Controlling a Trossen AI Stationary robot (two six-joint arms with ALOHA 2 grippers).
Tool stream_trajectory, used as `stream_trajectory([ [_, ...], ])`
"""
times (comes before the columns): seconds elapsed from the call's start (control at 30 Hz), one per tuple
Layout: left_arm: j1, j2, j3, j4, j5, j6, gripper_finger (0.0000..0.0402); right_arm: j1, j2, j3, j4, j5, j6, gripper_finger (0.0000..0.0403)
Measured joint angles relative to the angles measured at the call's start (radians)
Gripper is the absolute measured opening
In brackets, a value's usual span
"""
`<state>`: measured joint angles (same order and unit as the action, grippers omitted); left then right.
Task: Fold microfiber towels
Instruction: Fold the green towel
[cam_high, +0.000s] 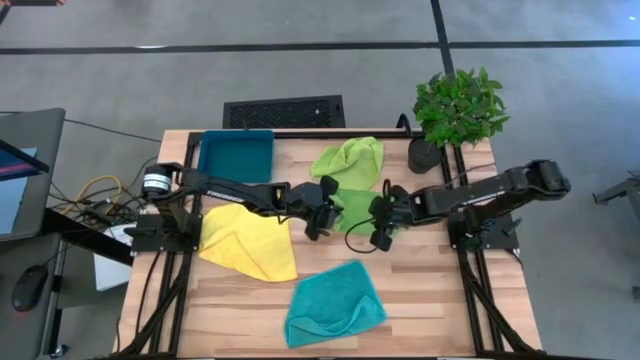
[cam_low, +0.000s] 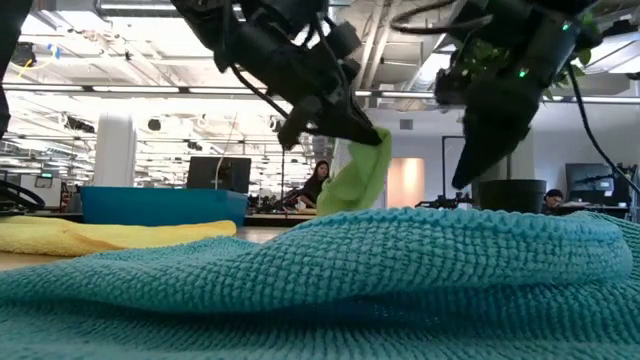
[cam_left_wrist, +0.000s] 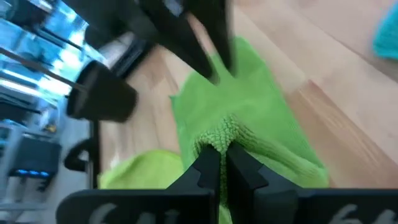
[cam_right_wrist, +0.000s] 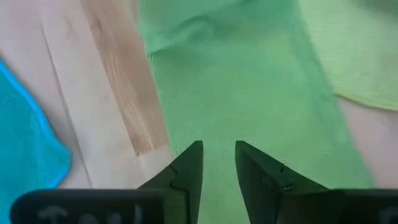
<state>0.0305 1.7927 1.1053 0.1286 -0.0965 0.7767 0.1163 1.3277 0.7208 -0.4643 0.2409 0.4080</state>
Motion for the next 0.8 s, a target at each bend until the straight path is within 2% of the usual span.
stream_trajectory([
  [0.27, 0.006, 0.152, 0.187, -0.057, 0.006, 0.009, 0.0, 0.063, -0.139, -0.001, -0.097, 0.053, 0.005, 0.0118],
  [0.63, 0.005, 0.367, 0.574, -0.306, 0.019, 0.103, 0.0, 0.139, -0.242, 0.001, -0.189, 0.054, 0.031, 0.0118],
  [0.8, 0.001, 0.452, 0.686, -0.379, 0.044, 0.148, 0.0, 0.152, -0.274, -0.003, -0.266, 0.061, 0.072, 0.0118],
])
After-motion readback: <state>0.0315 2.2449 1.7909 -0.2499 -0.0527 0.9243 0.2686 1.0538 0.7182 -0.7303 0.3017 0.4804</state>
